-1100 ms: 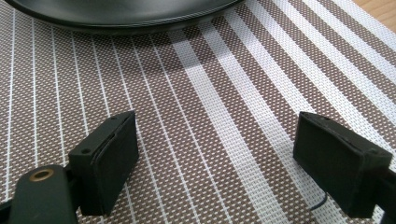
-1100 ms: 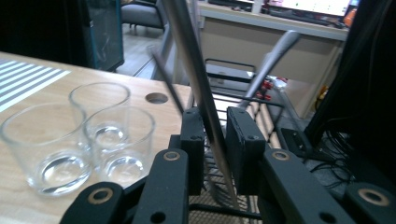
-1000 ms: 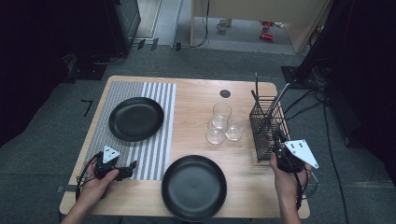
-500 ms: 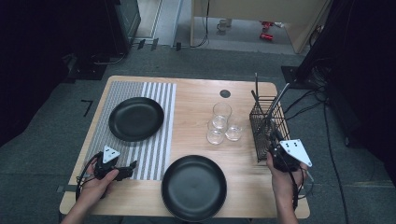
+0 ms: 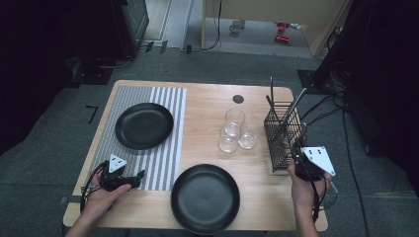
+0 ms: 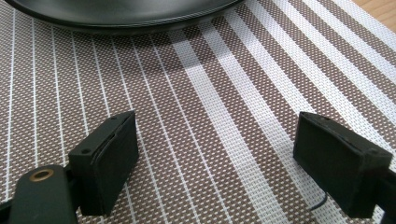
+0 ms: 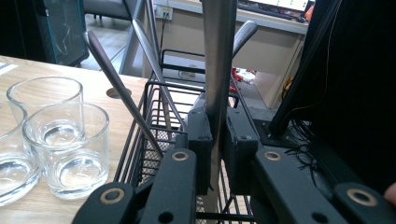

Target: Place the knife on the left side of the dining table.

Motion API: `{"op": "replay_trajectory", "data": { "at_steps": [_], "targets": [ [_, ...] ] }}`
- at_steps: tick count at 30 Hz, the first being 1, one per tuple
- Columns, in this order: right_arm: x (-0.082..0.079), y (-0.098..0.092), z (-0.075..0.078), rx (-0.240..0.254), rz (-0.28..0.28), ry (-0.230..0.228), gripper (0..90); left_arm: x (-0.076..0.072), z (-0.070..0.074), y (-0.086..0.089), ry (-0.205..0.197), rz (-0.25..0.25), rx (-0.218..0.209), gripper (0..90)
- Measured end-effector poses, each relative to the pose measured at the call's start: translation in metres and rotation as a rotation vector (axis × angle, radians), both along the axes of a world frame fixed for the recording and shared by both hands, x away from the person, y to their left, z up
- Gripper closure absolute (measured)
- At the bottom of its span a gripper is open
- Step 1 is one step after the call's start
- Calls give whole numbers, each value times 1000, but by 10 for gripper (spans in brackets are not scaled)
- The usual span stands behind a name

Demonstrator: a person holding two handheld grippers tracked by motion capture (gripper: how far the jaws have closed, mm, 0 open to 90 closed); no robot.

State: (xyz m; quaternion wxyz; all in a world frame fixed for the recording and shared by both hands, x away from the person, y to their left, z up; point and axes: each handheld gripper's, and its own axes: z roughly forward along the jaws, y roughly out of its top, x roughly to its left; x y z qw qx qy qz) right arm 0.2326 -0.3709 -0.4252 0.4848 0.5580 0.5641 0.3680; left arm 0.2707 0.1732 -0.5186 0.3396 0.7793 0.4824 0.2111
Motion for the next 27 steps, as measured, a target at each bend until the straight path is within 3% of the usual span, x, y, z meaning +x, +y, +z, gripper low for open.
{"op": "replay_trajectory", "data": {
  "at_steps": [13,27],
  "targets": [
    [-4,-10,4,75,3,8,834,0,0,0,0,0,0,141],
    [-8,-14,3,104,-4,-11,833,0,0,0,0,0,0,141]
  ]
}}
